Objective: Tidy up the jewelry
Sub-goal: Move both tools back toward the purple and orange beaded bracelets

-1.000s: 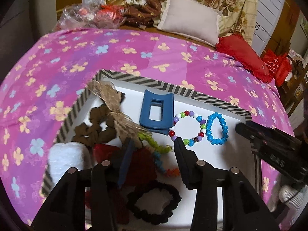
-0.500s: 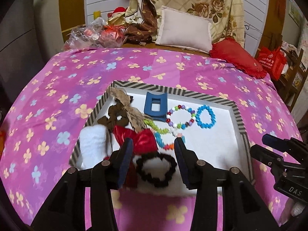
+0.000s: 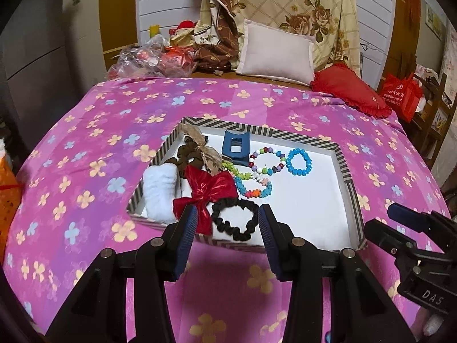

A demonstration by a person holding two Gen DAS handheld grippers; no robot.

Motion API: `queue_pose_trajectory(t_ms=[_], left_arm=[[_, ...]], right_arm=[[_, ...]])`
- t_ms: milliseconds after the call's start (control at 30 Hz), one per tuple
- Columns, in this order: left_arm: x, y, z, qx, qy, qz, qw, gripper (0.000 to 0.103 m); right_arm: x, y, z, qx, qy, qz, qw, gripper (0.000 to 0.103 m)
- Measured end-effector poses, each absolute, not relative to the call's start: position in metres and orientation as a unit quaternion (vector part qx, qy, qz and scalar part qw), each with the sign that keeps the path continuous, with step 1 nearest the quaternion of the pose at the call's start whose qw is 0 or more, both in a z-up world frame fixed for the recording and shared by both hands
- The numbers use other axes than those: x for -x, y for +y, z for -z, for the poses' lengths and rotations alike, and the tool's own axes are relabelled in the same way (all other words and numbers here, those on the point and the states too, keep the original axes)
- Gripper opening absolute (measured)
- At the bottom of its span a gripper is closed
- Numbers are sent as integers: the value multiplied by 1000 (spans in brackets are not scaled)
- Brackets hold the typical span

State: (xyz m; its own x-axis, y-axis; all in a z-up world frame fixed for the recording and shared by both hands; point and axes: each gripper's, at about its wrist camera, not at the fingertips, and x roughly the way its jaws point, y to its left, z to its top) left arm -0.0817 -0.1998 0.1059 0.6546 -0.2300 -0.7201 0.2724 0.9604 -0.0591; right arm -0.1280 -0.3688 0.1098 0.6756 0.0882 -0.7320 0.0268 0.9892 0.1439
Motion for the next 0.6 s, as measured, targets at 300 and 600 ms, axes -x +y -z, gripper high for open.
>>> queue_pose_trajectory(t_ms=[300, 600], left_arm=[[103, -195, -111, -31, 384, 135, 913, 45], [131, -193, -102, -37, 398, 157, 903, 45]], right_arm=[[150, -359, -113, -80, 395, -10, 915, 67], [182, -359, -115, -60, 406, -15, 912, 69]])
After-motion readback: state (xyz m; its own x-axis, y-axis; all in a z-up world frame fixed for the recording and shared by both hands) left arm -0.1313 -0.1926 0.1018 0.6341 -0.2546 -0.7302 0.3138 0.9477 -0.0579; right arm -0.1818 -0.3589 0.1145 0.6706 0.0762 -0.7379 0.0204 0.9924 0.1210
